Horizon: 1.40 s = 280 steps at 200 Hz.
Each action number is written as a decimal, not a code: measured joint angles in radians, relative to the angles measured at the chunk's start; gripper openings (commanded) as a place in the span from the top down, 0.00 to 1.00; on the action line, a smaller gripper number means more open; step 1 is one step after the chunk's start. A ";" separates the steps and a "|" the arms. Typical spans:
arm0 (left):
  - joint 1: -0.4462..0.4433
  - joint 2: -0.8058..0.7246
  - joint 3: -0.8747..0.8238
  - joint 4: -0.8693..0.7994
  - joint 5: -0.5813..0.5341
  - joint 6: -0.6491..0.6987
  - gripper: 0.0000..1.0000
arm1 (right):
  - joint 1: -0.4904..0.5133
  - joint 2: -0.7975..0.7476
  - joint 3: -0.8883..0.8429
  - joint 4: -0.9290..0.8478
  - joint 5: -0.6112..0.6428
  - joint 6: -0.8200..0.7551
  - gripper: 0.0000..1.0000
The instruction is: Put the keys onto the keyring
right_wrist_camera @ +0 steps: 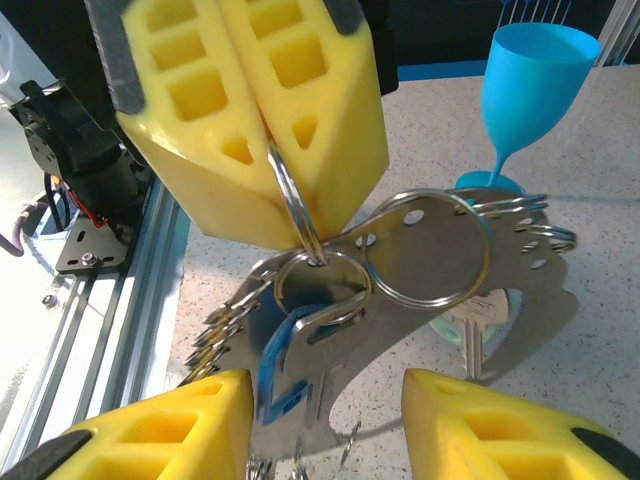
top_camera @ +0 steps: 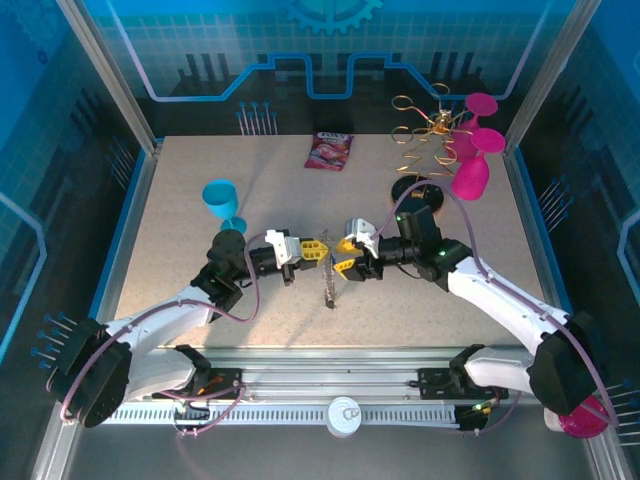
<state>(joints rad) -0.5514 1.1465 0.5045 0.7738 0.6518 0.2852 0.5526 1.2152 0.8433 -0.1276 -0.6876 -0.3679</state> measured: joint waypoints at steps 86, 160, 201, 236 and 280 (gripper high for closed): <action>0.000 0.006 -0.003 0.025 0.000 -0.022 1.00 | 0.023 0.023 -0.027 0.136 0.080 0.045 0.84; 0.001 0.007 -0.004 0.024 -0.031 -0.019 1.00 | 0.024 -0.053 -0.053 0.094 0.145 0.034 1.00; 0.001 0.006 -0.004 -0.017 -0.035 0.010 1.00 | 0.024 -0.081 -0.037 -0.005 0.172 0.001 1.00; 0.001 0.006 -0.004 -0.071 -0.034 0.032 1.00 | 0.051 -0.078 0.022 -0.087 0.215 -0.038 1.00; 0.008 0.006 -0.004 -0.103 -0.047 0.040 1.00 | 0.101 -0.069 0.071 -0.137 0.341 -0.104 1.00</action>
<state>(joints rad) -0.5430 1.1530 0.5007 0.6704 0.6048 0.3248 0.6533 1.1465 0.9146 -0.2649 -0.3462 -0.4721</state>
